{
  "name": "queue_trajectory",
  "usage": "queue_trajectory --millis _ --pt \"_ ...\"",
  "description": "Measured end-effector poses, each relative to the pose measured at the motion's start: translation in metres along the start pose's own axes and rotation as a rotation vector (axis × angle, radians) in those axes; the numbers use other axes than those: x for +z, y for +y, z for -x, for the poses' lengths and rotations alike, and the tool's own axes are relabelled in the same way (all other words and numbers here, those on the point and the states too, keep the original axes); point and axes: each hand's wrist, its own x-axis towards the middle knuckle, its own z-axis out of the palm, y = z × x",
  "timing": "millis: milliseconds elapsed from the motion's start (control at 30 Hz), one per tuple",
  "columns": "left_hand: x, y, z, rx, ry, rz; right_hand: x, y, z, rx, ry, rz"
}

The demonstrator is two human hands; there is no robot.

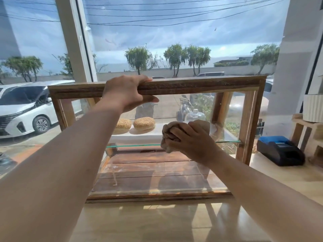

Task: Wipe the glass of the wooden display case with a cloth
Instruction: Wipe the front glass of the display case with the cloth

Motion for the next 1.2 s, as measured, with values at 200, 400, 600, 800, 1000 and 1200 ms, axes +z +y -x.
queue_trajectory --millis 200,400,600,800,1000,1200 --pt "-0.003 0.003 0.002 0.008 0.000 -0.007 -0.011 0.038 -0.048 0.104 0.072 0.064" --pt "-0.003 0.004 0.003 0.012 0.020 -0.004 -0.017 0.054 -0.050 0.040 0.059 0.065" --pt "-0.002 0.003 0.003 0.005 0.023 0.004 -0.037 0.109 0.013 0.032 0.035 0.128" --pt "-0.002 0.004 0.004 0.006 0.039 0.012 -0.057 0.131 0.067 0.306 -0.039 0.128" --pt "-0.001 0.004 0.004 0.006 0.039 0.009 -0.046 0.095 0.074 0.761 -0.002 0.069" --pt "-0.001 0.004 0.003 0.005 0.040 0.000 -0.024 0.042 0.047 1.282 0.160 -0.040"
